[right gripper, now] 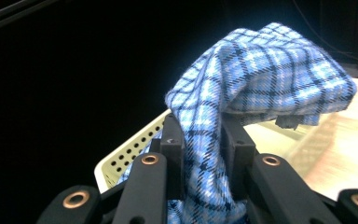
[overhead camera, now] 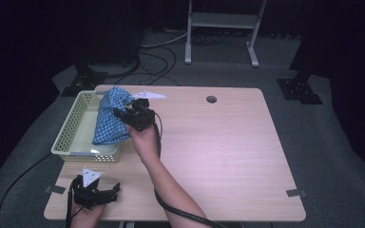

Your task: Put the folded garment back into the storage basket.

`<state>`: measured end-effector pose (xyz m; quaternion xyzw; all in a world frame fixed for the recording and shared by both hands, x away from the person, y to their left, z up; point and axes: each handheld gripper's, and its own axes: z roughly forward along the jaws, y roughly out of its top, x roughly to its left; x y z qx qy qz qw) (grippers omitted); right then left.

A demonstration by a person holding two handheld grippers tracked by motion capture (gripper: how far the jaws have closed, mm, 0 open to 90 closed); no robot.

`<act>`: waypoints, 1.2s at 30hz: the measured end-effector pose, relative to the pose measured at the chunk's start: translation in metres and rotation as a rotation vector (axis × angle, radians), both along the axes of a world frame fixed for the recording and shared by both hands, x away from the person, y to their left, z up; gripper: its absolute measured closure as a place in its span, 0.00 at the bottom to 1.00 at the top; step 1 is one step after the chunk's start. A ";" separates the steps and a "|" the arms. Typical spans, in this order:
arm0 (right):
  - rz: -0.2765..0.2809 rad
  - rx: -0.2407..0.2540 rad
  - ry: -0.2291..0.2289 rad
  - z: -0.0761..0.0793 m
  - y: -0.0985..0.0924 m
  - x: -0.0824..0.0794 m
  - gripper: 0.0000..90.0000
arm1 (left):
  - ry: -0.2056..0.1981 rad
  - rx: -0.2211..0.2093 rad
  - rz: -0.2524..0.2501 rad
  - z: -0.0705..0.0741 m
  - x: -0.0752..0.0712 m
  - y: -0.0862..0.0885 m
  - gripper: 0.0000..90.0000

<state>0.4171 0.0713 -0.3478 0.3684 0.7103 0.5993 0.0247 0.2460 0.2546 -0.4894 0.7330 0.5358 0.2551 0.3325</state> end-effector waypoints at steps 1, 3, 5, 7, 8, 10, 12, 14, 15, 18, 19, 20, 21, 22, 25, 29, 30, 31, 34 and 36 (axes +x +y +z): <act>0.004 0.004 0.007 -0.001 0.005 0.000 0.83 | 0.000 0.000 0.000 0.000 0.000 0.000 0.00; 0.006 0.002 0.012 -0.003 0.015 0.001 0.83 | 0.000 0.001 0.000 0.000 0.000 0.000 0.00; 0.010 -0.002 0.011 -0.004 0.023 0.002 0.83 | -0.001 0.000 -0.001 0.000 0.000 0.000 0.00; 0.011 -0.005 0.013 -0.005 0.031 0.004 0.83 | -0.001 0.001 -0.004 0.000 0.000 0.000 0.00; 0.013 -0.005 0.012 -0.005 0.036 0.004 0.83 | -0.001 0.001 -0.004 0.000 0.000 0.000 0.00; 0.009 -0.005 0.012 -0.005 0.042 0.005 0.83 | -0.001 0.001 -0.005 0.000 0.000 0.000 0.00; 0.004 -0.001 0.015 -0.005 0.048 0.006 0.83 | -0.001 0.001 -0.004 0.000 0.000 0.000 0.00; 0.004 0.005 0.019 -0.005 0.056 0.007 0.83 | 0.000 0.001 -0.005 0.000 0.000 0.000 0.00; 0.006 0.006 0.017 -0.005 0.060 0.007 0.83 | -0.001 0.001 -0.005 0.000 0.000 0.000 0.00; 0.014 -0.004 0.018 -0.006 0.072 0.009 0.83 | -0.001 -0.001 -0.004 0.000 0.000 0.000 0.00; 0.016 -0.007 0.022 -0.007 0.075 0.009 0.83 | -0.001 -0.001 -0.004 0.000 0.000 0.000 0.00; 0.020 -0.011 0.026 -0.007 0.080 0.009 0.83 | -0.001 -0.001 -0.004 0.000 0.000 0.000 0.00; 0.021 -0.015 0.026 -0.007 0.084 0.009 0.83 | -0.001 -0.001 -0.004 0.000 0.000 0.000 0.00; 0.024 -0.020 0.023 -0.008 0.087 0.009 0.83 | -0.002 -0.002 -0.004 0.000 0.000 0.000 0.00; 0.029 -0.021 0.023 -0.008 0.095 0.011 0.83 | -0.002 -0.003 -0.003 0.000 0.000 0.000 0.00; 0.013 -0.037 0.023 -0.011 0.099 0.013 0.83 | -0.002 -0.002 -0.004 0.000 0.000 0.000 0.00; 0.010 -0.046 0.021 -0.012 0.100 0.013 0.83 | -0.002 -0.001 -0.004 0.000 0.000 0.000 0.00; 0.008 -0.048 0.023 -0.013 0.099 0.014 0.83 | -0.002 -0.001 -0.004 0.000 0.000 0.000 0.00; -0.003 -0.043 0.045 -0.018 0.097 0.017 0.83 | -0.002 0.000 -0.004 0.000 0.000 0.000 0.00; -0.013 -0.055 0.046 -0.020 0.097 0.018 0.83 | -0.002 -0.001 -0.004 0.000 0.000 0.000 0.00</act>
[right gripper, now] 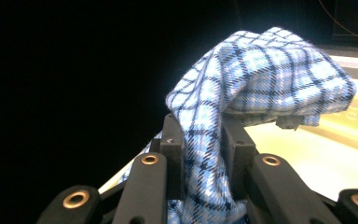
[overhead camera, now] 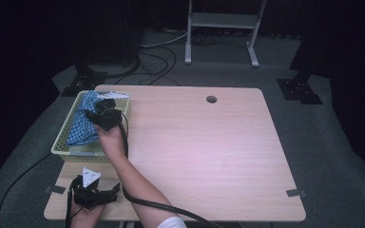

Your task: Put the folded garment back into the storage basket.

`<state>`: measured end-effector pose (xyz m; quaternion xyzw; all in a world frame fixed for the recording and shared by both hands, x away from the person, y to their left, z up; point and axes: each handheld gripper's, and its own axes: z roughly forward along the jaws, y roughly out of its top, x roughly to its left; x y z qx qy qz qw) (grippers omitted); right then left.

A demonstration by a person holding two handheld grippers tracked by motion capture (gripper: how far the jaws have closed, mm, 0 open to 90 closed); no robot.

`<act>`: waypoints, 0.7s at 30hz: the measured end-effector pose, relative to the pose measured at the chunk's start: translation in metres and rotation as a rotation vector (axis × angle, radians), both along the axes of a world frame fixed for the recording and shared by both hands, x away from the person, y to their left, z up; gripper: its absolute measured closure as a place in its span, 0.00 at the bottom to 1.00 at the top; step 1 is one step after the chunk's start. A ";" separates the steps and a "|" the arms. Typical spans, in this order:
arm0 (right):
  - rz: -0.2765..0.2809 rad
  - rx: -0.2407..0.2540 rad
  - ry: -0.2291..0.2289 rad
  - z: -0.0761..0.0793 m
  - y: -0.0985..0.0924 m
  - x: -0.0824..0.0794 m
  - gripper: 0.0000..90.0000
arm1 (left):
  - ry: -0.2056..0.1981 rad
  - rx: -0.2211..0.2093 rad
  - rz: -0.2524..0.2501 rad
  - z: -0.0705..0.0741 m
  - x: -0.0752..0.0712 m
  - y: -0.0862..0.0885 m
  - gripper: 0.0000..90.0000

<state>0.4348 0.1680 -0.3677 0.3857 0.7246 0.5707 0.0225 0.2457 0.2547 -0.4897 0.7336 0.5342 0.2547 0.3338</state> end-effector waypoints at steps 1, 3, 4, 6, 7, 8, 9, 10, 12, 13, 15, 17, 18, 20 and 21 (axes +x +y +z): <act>-0.007 -0.012 0.000 -0.001 0.000 0.000 0.83 | 0.000 0.000 0.000 0.000 0.000 0.000 0.00; -0.017 -0.022 0.005 -0.002 0.001 0.001 0.83 | 0.000 0.001 0.000 0.000 0.000 0.000 0.00; -0.021 -0.027 0.009 -0.003 0.001 0.001 0.83 | 0.000 0.001 0.000 0.000 0.000 0.000 0.00; -0.033 -0.048 0.012 -0.004 0.002 0.002 0.83 | 0.000 0.001 0.000 0.000 0.000 0.000 0.00; -0.040 -0.057 0.012 -0.005 0.003 0.002 0.83 | 0.000 0.000 -0.001 0.000 0.000 0.000 0.00; -0.043 -0.058 0.017 -0.005 0.004 0.003 0.83 | 0.000 0.000 0.000 0.000 0.000 0.000 0.00; -0.040 -0.066 0.018 -0.006 0.005 0.004 0.83 | 0.000 0.000 -0.001 0.000 0.000 0.000 0.00; -0.039 -0.067 0.020 -0.006 0.007 0.005 0.83 | 0.000 0.000 -0.001 0.000 0.000 0.000 0.00; -0.031 -0.079 0.020 -0.006 0.011 0.006 0.81 | 0.000 0.000 -0.003 0.000 0.000 0.000 0.00; -0.032 -0.081 0.020 -0.006 0.013 0.007 0.77 | 0.000 0.000 -0.003 0.000 0.000 0.000 0.00; -0.038 -0.075 0.051 -0.007 0.014 0.010 0.61 | -0.001 0.000 -0.004 0.000 0.000 0.000 0.00; -0.035 -0.099 0.068 -0.007 0.014 0.012 0.50 | -0.001 0.000 -0.004 0.000 0.000 0.000 0.00; -0.039 -0.129 0.066 -0.006 0.014 0.013 0.47 | -0.001 0.000 -0.004 0.000 0.000 0.000 0.00; -0.055 -0.159 0.060 -0.005 0.011 0.012 0.43 | -0.001 0.000 -0.004 0.000 0.000 0.000 0.00; -0.058 -0.162 0.060 -0.005 0.009 0.011 0.41 | -0.001 0.000 -0.004 0.000 0.000 0.000 0.00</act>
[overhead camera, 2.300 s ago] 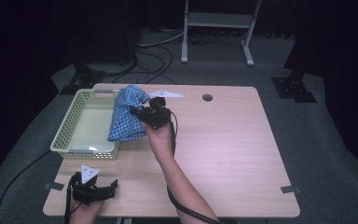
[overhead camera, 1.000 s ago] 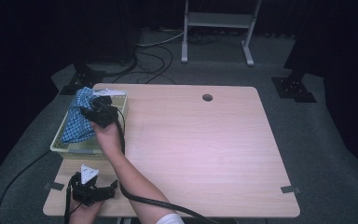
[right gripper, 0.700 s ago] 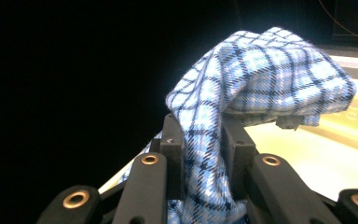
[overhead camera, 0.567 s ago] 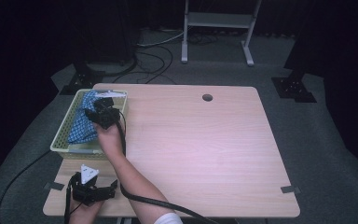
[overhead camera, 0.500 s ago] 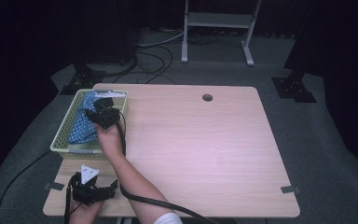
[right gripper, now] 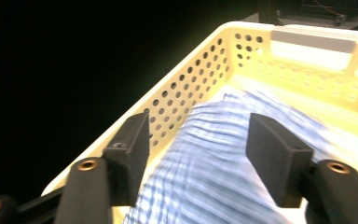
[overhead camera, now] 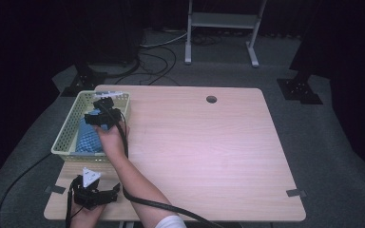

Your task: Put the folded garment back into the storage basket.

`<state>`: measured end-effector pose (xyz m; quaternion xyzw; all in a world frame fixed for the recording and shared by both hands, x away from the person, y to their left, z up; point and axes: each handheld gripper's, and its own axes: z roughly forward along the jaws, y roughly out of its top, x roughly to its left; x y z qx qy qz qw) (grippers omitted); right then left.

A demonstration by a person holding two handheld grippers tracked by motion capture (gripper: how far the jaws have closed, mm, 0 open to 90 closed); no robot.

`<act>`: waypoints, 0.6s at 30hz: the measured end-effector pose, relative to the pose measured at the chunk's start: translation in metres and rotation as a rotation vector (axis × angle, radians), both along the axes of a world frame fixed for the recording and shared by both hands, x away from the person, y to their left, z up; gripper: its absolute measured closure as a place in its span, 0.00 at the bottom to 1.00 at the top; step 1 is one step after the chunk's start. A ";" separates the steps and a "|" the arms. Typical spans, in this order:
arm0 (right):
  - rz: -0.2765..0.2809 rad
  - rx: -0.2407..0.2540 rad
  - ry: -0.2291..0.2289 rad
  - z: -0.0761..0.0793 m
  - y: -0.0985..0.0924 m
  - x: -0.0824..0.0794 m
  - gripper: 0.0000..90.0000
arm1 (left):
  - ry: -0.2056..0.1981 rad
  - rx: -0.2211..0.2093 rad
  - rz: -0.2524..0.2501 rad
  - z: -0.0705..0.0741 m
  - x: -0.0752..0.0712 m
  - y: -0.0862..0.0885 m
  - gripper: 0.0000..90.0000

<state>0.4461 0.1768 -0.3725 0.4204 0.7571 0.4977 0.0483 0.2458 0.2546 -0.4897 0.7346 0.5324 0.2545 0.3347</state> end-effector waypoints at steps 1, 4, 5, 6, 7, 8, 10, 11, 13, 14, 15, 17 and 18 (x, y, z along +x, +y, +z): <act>0.002 0.005 0.008 0.000 -0.002 0.000 0.39 | 0.000 0.000 0.000 0.000 0.000 0.000 0.00; 0.024 0.002 0.025 -0.001 -0.006 0.000 0.34 | 0.000 0.000 0.000 0.000 0.000 0.000 0.00; 0.033 -0.007 0.025 -0.001 -0.007 -0.002 0.33 | -0.001 -0.001 0.001 0.000 0.000 0.000 0.00; 0.040 -0.017 0.019 -0.001 -0.008 -0.003 0.32 | -0.001 -0.001 0.001 0.000 0.000 0.000 0.00; 0.046 -0.019 0.021 -0.001 -0.009 -0.003 0.30 | -0.001 -0.001 0.000 0.000 0.000 0.000 0.00; 0.054 -0.020 0.021 -0.001 -0.010 -0.005 0.27 | 0.000 -0.001 0.000 0.000 0.000 0.000 0.00; 0.072 -0.034 0.013 -0.001 -0.012 -0.007 0.25 | 0.000 0.000 0.000 0.000 0.000 0.000 0.00; 0.074 -0.051 0.008 -0.001 -0.013 -0.008 0.21 | 0.000 0.000 -0.001 0.000 0.000 0.000 0.00; 0.070 -0.068 -0.006 0.000 -0.016 -0.011 0.21 | 0.001 0.001 -0.003 0.000 0.000 0.000 0.00; 0.075 -0.062 -0.005 0.000 -0.018 -0.011 0.18 | 0.001 0.001 -0.003 0.000 0.000 0.000 0.00; 0.071 -0.064 -0.007 0.000 -0.020 -0.011 0.16 | 0.001 0.001 -0.003 0.000 0.000 0.000 0.00; 0.078 -0.066 -0.006 -0.001 -0.024 -0.013 0.15 | 0.001 0.000 -0.002 0.000 0.000 0.000 0.00; 0.084 -0.062 -0.006 -0.001 -0.025 -0.014 0.13 | 0.001 0.000 -0.002 0.000 0.000 0.000 0.00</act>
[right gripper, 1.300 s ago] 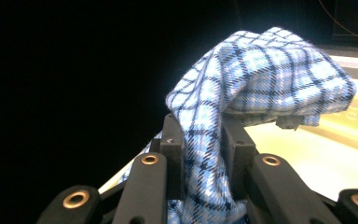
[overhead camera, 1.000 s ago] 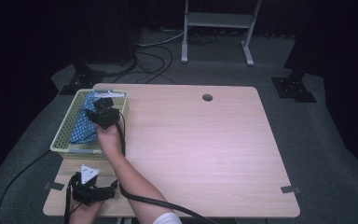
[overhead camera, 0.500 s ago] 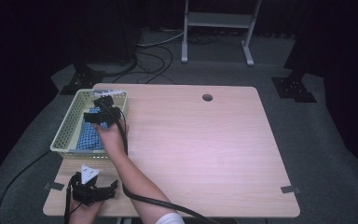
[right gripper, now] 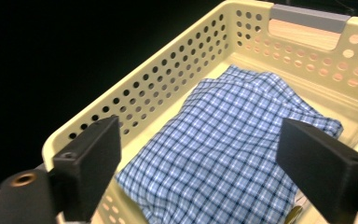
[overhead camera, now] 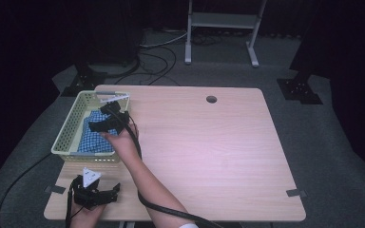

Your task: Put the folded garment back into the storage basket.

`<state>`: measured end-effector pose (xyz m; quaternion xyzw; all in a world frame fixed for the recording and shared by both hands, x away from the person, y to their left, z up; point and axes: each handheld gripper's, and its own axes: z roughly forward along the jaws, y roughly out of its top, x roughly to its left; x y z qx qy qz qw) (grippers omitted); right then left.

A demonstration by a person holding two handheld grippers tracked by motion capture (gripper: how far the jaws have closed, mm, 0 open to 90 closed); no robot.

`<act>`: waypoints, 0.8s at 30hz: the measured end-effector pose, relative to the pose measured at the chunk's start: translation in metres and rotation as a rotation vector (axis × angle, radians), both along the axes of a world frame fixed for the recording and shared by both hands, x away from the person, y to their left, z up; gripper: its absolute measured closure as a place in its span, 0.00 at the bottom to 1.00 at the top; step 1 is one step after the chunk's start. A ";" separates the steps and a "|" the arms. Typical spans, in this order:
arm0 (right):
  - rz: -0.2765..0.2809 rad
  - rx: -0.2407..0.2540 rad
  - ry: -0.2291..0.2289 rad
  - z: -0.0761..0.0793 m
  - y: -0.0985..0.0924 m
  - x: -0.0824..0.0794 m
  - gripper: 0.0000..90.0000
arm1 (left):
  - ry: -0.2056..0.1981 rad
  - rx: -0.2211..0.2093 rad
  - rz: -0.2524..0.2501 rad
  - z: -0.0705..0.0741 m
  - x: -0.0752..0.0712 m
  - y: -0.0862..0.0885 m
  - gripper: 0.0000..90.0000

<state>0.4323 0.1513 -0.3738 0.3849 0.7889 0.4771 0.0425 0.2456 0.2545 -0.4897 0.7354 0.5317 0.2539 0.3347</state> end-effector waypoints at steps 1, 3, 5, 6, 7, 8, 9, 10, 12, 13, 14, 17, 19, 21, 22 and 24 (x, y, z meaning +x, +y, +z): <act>0.008 -0.010 -0.002 0.000 -0.002 -0.001 0.13 | 0.000 0.000 0.000 0.000 0.000 0.000 0.00; 0.037 -0.005 -0.009 0.000 -0.007 -0.004 0.10 | -0.001 0.002 0.000 0.000 0.000 0.000 0.00; 0.057 -0.003 -0.016 0.000 -0.013 -0.005 0.10 | -0.001 0.002 0.000 0.000 0.000 0.000 0.00; 0.055 -0.004 -0.018 0.000 -0.016 -0.006 0.10 | -0.001 0.002 0.000 0.000 0.000 0.000 0.00; 0.067 -0.002 -0.016 0.001 -0.019 -0.007 0.10 | -0.001 0.002 0.000 0.000 0.000 0.000 0.00; 0.070 0.003 -0.017 0.001 -0.022 -0.007 0.10 | -0.001 0.002 0.000 0.000 0.000 0.000 0.00; 0.077 0.005 -0.018 0.001 -0.024 -0.008 0.10 | -0.001 0.002 0.000 0.000 0.000 0.000 0.00; 0.082 0.006 -0.019 0.002 -0.027 -0.009 0.10 | -0.001 0.002 0.000 0.000 0.000 0.000 0.00; 0.088 0.005 -0.023 0.001 -0.032 -0.011 0.10 | -0.001 0.002 0.000 0.000 0.000 0.000 0.00; 0.089 0.007 -0.026 0.001 -0.034 -0.012 0.10 | -0.001 0.002 0.000 0.000 0.000 0.000 0.00; 0.086 0.003 -0.029 0.001 -0.037 -0.013 0.10 | 0.000 0.002 -0.001 0.000 0.000 0.000 0.00; 0.074 0.001 -0.049 0.002 -0.047 -0.016 0.10 | 0.001 0.002 -0.001 0.000 0.000 0.000 0.00; 0.074 0.009 -0.053 0.003 -0.054 -0.018 0.10 | 0.000 0.001 0.000 0.000 0.000 0.000 0.00; 0.066 0.023 -0.053 0.005 -0.062 -0.019 0.10 | -0.001 0.000 0.000 0.000 0.000 0.000 0.00; 0.063 0.026 -0.056 0.005 -0.066 -0.020 0.10 | 0.000 -0.001 0.000 0.000 0.000 0.000 0.00; 0.059 0.022 -0.062 0.006 -0.074 -0.021 0.10 | 0.000 -0.001 0.000 0.000 0.000 0.000 0.00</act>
